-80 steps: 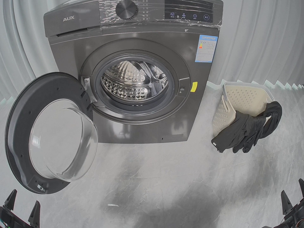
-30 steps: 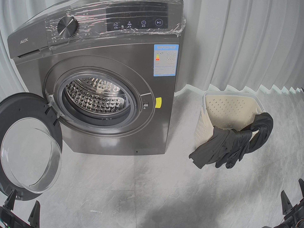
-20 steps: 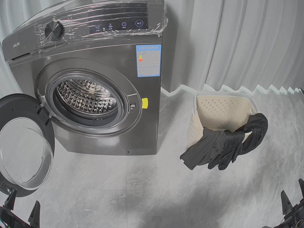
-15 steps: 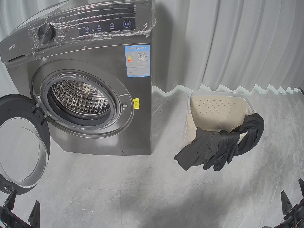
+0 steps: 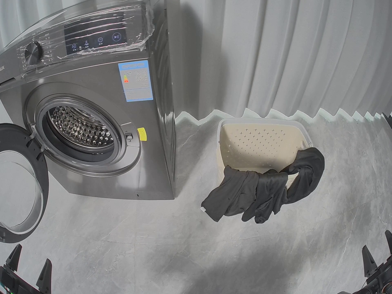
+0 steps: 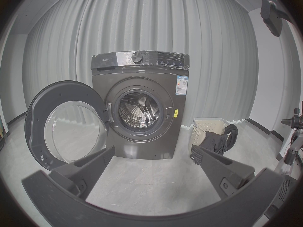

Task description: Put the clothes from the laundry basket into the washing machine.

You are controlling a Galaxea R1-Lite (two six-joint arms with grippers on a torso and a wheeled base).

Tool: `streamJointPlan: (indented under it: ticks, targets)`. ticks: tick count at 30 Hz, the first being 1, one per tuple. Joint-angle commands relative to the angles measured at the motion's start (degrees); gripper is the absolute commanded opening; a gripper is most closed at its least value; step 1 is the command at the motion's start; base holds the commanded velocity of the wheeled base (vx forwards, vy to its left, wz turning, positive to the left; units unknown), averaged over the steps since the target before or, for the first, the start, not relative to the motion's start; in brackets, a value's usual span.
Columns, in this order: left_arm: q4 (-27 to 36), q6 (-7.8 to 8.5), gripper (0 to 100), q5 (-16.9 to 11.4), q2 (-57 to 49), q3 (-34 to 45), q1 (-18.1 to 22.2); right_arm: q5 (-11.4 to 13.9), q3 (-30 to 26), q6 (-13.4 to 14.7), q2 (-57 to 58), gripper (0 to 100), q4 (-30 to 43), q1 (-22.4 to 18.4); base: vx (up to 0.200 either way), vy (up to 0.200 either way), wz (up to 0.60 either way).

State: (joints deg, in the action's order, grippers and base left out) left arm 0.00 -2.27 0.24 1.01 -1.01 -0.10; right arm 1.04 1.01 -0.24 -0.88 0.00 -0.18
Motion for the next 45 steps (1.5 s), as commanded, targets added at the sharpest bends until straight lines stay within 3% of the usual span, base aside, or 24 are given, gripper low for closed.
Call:
streamJointPlan:
  ticks: [1,13,22,31,40,45]
  targets:
    - [0.0,-0.02,100,0.0,-0.9,1.0,0.0,0.0,-1.0,0.0,0.9,100,0.0,0.0,0.000,-0.200,0.00]
    - [0.0,-0.02,100,0.0,-0.9,1.0,0.0,0.0,-1.0,0.0,0.9,100,0.0,0.0,0.000,-0.200,0.00]
    - [0.0,-0.02,100,0.0,-0.9,1.0,0.0,0.0,-1.0,0.0,0.9,100,0.0,0.0,0.000,0.000,0.00]
    - [0.0,-0.02,100,0.0,-0.9,1.0,0.0,0.0,-1.0,0.0,0.9,100,0.0,0.0,0.000,-0.200,0.00]
    - [0.0,0.07,100,0.0,-0.9,1.0,0.0,0.0,-1.0,0.0,0.9,100,0.0,0.0,0.000,0.000,0.00]
    - [0.0,-0.02,100,0.0,-0.9,1.0,0.0,0.0,-1.0,0.0,0.9,100,0.0,0.0,0.200,0.000,0.00]
